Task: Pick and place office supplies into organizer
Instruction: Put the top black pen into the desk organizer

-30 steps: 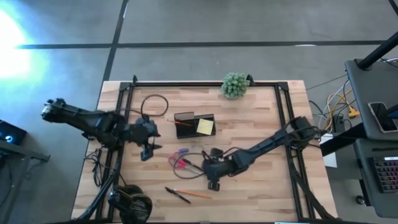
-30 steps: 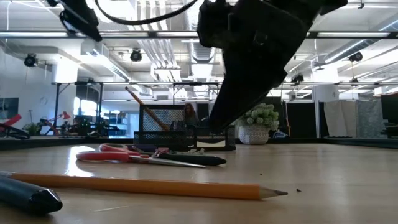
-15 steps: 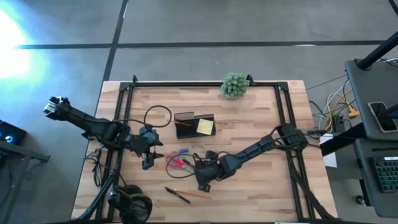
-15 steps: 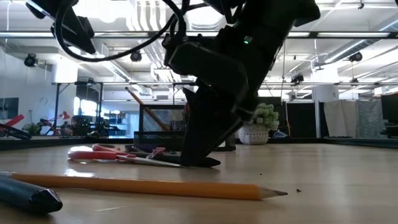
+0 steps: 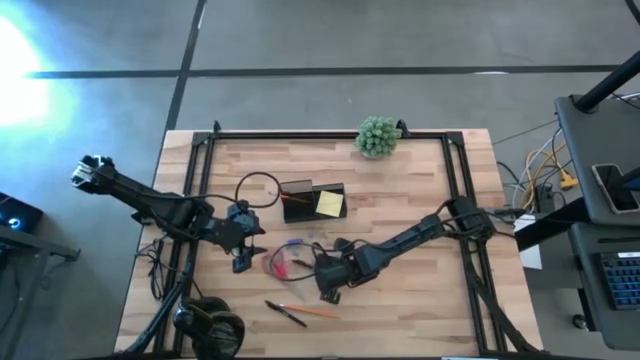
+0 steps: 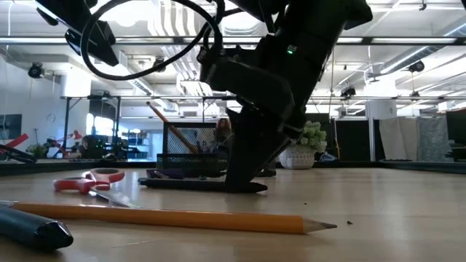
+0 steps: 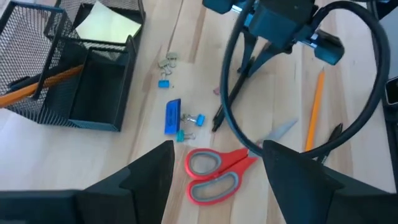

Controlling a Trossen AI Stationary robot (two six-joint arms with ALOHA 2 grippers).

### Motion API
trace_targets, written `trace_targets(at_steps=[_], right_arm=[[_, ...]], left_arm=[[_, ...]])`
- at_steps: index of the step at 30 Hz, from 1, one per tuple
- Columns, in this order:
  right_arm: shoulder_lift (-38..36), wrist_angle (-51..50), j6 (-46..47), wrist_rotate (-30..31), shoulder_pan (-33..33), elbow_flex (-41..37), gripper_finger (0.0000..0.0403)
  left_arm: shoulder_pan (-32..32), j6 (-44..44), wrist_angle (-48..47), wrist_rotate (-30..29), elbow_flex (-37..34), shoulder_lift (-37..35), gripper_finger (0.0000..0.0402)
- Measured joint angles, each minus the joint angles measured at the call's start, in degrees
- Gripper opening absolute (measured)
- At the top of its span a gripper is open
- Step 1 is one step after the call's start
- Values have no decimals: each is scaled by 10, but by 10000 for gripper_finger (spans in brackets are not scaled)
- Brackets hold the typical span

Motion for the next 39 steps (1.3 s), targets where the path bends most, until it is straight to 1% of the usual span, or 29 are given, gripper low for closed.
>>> trace_targets(at_steps=[3, 5, 7, 10, 13, 15, 17, 21, 24, 26, 31, 33, 39], right_arm=[[-28, -8, -20, 52, 0, 9, 20], [-63, -1, -23, 95, -5, 11, 20], [-99, 6, -23, 125, -16, 10, 20], [-129, 4, -31, 138, -39, 2, 19], [-151, 8, -62, 133, -65, 2, 19], [-159, 15, -87, 118, -78, 3, 18], [-160, 16, -110, 114, -83, 3, 18], [-161, 16, -146, 109, -81, 8, 18], [-162, 14, -150, 105, -80, 9, 18], [-161, 12, -154, 102, -80, 8, 18], [-161, 14, -168, 96, -79, 8, 18], [-161, 14, -173, 93, -79, 8, 18], [-161, 15, -174, 80, -76, 8, 18]], left_arm=[[0, 0, 2, -22, 0, 0, 231], [0, -3, 7, -38, 0, -3, 231], [0, -4, 9, -59, 0, -6, 231], [2, -4, 14, -99, 0, -12, 231], [5, 17, 31, -151, 0, -17, 231], [17, 49, 66, -155, 0, -22, 231], [37, 72, 93, -135, 1, -25, 231], [80, 98, 94, -72, 0, -23, 231], [97, 141, 97, -36, 0, -24, 231], [107, 170, 99, -1, 0, -24, 231], [131, 224, 100, 61, 0, -17, 230], [144, 237, 100, 79, 0, -8, 224], [184, 271, 118, 107, 0, 24, 195]])
